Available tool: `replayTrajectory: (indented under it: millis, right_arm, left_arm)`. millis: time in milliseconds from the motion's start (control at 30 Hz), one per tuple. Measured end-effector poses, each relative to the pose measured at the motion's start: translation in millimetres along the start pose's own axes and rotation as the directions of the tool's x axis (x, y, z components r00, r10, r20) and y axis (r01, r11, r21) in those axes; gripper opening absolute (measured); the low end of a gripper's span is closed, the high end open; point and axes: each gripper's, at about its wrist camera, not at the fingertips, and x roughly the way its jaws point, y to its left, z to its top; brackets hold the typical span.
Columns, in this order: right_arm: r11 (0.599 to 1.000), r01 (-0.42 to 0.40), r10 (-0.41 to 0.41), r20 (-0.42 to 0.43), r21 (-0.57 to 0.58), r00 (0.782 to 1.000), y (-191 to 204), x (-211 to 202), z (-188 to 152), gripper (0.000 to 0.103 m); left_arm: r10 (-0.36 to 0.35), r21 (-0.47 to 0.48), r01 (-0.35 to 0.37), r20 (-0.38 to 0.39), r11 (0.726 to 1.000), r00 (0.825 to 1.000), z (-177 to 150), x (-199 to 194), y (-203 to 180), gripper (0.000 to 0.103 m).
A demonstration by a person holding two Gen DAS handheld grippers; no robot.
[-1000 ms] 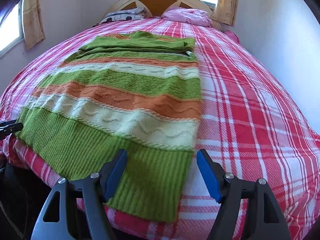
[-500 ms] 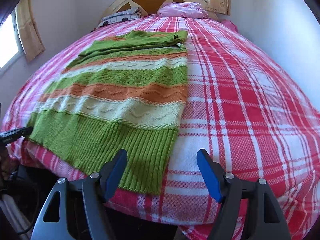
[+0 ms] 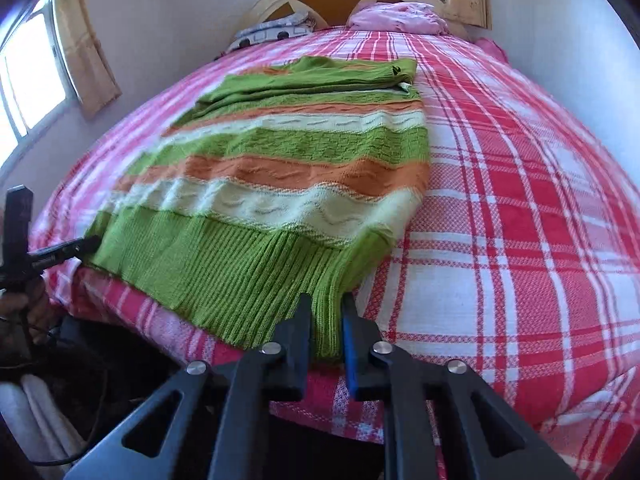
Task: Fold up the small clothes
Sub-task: 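Close the left tool on the ribbed hem while the right tool grasps it too, then lift the hem with both tools and fold it over toward the collar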
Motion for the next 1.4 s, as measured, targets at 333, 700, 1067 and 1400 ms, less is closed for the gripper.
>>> replayTrajectory:
  millis: [333,700,1067,1400]
  right_arm:
    - [0.998,-0.057,0.052,0.177,0.022,0.983,-1,-30,11,0.010]
    - [0.996,-0.086,0.074,0.325,0.022,0.943,-5,-53,72,0.010]
    - [0.997,-0.077,0.059,0.394,0.029,0.917,-14,-41,126,0.010]
    - [0.996,-0.082,0.057,0.434,0.040,0.899,-29,-29,186,0.010]
  left_arm:
    - [-0.073,0.008,0.072,0.134,0.997,0.988,15,-29,-6,0.009]
    - [-0.113,-0.040,0.127,0.252,0.991,0.961,75,-40,0,0.009]
    - [-0.105,-0.029,0.121,0.329,0.992,0.939,136,-25,-3,0.009]
    - [-0.078,-0.018,0.092,0.377,0.996,0.923,190,-10,-4,0.008]
